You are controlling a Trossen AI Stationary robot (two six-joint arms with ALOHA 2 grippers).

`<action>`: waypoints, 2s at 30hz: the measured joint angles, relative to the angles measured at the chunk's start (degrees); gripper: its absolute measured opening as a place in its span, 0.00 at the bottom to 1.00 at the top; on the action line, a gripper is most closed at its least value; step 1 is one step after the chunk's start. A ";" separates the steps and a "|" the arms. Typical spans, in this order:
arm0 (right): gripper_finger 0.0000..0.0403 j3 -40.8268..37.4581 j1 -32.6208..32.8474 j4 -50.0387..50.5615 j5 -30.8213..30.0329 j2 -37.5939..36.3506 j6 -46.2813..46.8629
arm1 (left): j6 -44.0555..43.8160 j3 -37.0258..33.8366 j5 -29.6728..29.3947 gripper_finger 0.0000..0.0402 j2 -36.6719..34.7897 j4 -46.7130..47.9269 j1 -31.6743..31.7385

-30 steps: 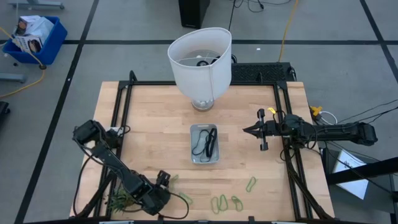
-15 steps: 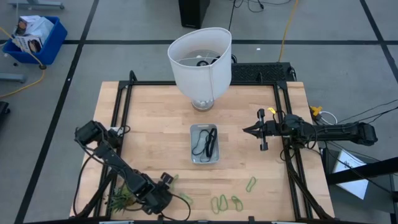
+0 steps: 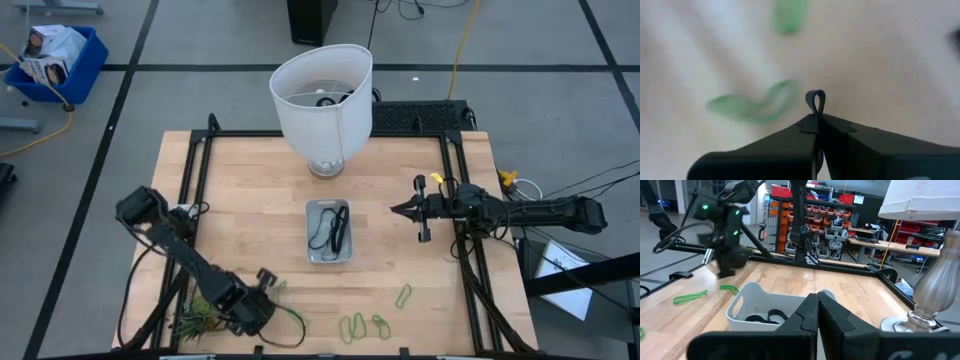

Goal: Pick and place rubber bands into bin
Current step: Put the black rubber band into the gray bin, then put the green rubber band into the gray bin

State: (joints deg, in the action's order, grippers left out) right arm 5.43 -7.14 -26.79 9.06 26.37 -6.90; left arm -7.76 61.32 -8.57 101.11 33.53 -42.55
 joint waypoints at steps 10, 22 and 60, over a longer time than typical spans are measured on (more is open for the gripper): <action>0.00 0.00 0.00 0.02 0.00 0.00 -0.15 | 11.63 -0.88 -19.94 0.03 -19.97 2.29 7.64; 0.00 0.00 0.00 0.07 0.00 0.02 -1.46 | 22.19 -32.34 -4.92 0.02 -40.61 -49.05 28.87; 0.00 -1.01 -0.01 -1.27 -0.22 0.07 -2.78 | 15.59 -8.96 6.60 0.46 -1.05 -47.85 37.23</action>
State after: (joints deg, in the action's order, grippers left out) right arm 4.43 -7.15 -28.05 8.84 26.44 -9.67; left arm 7.83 52.36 -1.97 100.06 -14.32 -5.31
